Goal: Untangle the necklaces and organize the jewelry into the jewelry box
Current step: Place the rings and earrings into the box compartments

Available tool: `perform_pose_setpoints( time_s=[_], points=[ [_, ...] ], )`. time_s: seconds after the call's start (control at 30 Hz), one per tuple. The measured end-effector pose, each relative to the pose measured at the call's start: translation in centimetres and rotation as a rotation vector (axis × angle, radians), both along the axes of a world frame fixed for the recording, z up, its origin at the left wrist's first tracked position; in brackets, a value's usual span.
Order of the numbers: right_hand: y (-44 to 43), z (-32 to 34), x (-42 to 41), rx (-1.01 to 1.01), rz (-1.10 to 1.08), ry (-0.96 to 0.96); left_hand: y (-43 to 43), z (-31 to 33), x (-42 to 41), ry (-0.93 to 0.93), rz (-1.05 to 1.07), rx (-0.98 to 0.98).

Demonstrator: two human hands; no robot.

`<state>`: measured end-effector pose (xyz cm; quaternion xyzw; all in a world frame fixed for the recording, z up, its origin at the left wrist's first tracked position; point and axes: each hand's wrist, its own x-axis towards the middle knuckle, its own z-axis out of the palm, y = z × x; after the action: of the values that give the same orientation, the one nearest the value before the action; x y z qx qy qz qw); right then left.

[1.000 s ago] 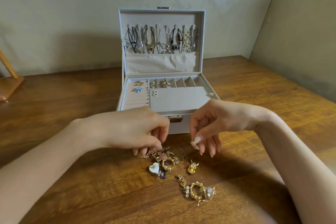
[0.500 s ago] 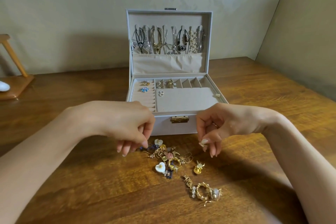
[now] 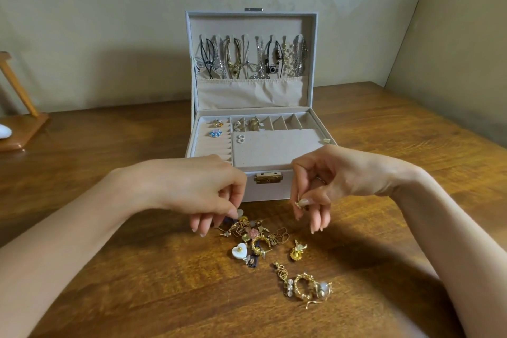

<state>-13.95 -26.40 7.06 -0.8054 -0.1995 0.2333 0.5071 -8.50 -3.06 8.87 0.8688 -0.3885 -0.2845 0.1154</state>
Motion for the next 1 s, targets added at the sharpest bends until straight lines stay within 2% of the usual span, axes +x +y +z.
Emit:
perform_pose_setpoints(
  time_s=[0.5, 0.87, 1.0],
  points=[
    [0.0, 0.5, -0.2, 0.037, -0.108, -0.115, 0.2, -0.2, 0.4, -0.026, -0.012, 0.025],
    [0.2, 0.6, -0.2, 0.116, -0.125, -0.116, 0.1, -0.9, 0.8, -0.057, -0.033, 0.034],
    [0.2, 0.6, -0.2, 0.114, -0.165, -0.175, 0.1, -1.2, 0.8, -0.042, -0.042, 0.09]
  ],
)
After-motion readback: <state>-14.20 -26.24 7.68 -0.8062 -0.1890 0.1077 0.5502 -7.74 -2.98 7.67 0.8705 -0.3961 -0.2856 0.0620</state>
